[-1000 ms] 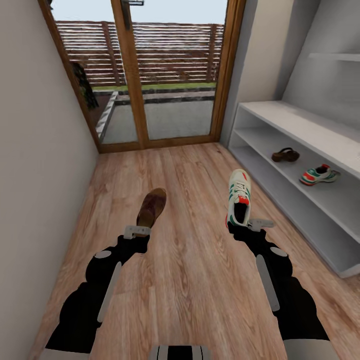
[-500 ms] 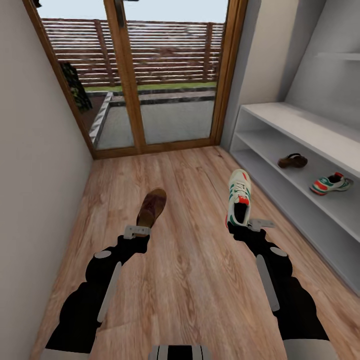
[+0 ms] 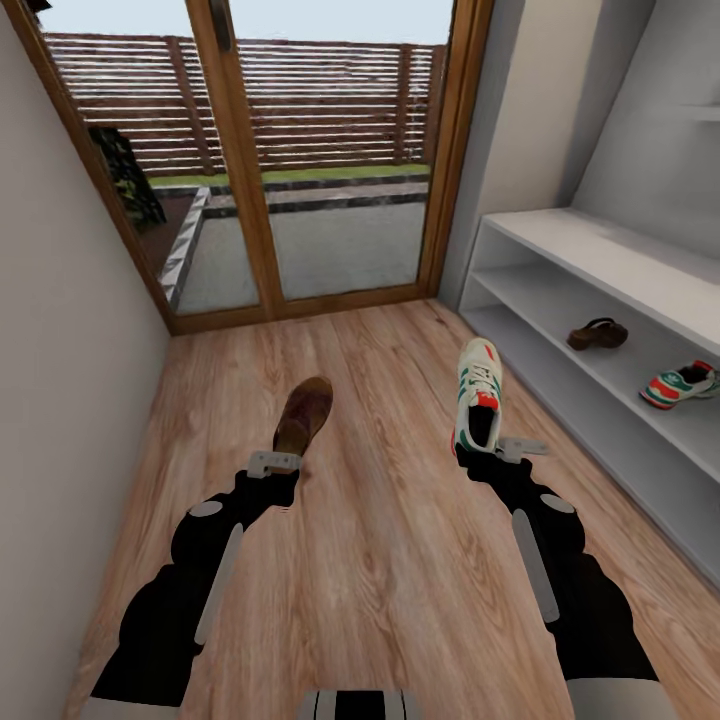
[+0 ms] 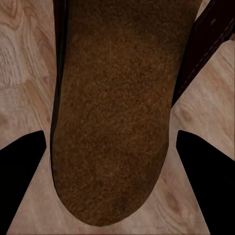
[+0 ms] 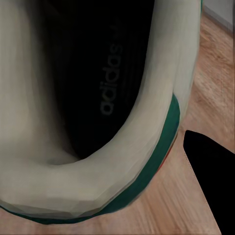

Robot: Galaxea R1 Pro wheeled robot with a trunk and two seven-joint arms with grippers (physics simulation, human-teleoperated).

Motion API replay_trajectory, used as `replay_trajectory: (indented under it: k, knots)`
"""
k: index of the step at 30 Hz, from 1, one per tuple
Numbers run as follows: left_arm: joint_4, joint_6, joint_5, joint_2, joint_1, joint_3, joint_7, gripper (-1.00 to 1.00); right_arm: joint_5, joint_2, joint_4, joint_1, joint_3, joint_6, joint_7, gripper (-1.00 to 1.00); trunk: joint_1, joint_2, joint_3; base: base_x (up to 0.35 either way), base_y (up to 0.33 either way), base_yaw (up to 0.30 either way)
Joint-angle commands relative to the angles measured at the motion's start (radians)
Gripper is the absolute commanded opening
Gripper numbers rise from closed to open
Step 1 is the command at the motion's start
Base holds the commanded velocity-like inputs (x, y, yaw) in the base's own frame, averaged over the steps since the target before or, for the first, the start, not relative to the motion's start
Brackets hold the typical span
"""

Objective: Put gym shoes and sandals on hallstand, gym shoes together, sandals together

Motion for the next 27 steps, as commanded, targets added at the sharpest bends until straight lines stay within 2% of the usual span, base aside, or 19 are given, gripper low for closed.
replay_trajectory:
  k: [1,18,27]
  knots:
    - [-0.001,0.005,-0.005,0.000,0.000,0.001,-0.006,-1.00,-0.010,0.001,-0.001,-0.001,-0.001,0.005,-0.004,-1.00,0.000,0.000,-0.001,0.322,0.149,-0.210]
    - [-0.001,0.004,-0.005,0.000,0.000,0.001,-0.006,-1.00,-0.010,0.001,-0.001,-0.001,-0.001,0.005,-0.004,-1.00,0.000,0.000,-0.011,0.322,0.143,-0.210]
    - [-0.001,0.005,-0.005,0.000,0.000,0.001,-0.006,-1.00,-0.010,0.001,-0.001,-0.001,-0.001,0.005,-0.004,-1.00,0.000,0.000,-0.017,0.327,0.018,-0.183]
